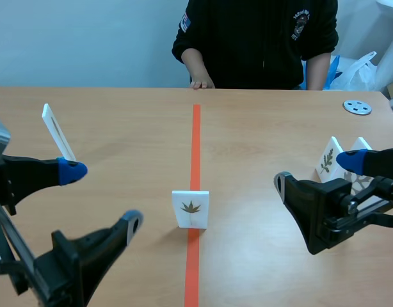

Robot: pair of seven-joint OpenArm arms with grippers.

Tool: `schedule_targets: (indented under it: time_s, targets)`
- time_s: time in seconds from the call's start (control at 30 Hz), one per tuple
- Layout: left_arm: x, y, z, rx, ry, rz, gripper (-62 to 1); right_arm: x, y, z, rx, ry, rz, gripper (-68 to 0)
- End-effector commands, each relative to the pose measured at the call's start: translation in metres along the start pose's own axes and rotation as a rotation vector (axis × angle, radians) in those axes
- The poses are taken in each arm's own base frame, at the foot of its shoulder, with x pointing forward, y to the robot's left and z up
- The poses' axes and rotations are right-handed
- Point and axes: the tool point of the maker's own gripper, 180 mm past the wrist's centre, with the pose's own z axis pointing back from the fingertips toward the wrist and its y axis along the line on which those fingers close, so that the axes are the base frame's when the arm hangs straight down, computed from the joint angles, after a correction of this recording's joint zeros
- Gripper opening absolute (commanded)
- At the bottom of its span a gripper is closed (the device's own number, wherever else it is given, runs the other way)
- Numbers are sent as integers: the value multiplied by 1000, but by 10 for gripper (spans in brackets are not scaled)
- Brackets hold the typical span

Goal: Sort the leaf by its shape. The table is split by an orange tape line. A compound leaf with several leaflets goes to the left side, a simple leaf with one blade goes to the right side. Return to the home posture when a red brick is placed on the table.

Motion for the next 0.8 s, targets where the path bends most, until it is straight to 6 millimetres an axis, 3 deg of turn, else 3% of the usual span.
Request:
schedule_targets:
  time_s: [0.0,0.2,0.43,0.77]
  targets:
    - [10,3,-2,-9,-32,-21,14,7,-3,2,-3,-23,8,4]
    - [4,18,-11,-29,-21,-71,14,7,-3,2,-4,-22,9,4]
    - [-22,33,-28,-97,6,-52,14,6,-4,2,-12,-19,14,4]
    - [-56,34,-64,-204,31,-77,14,15,-22,8,-64,-45,38,4]
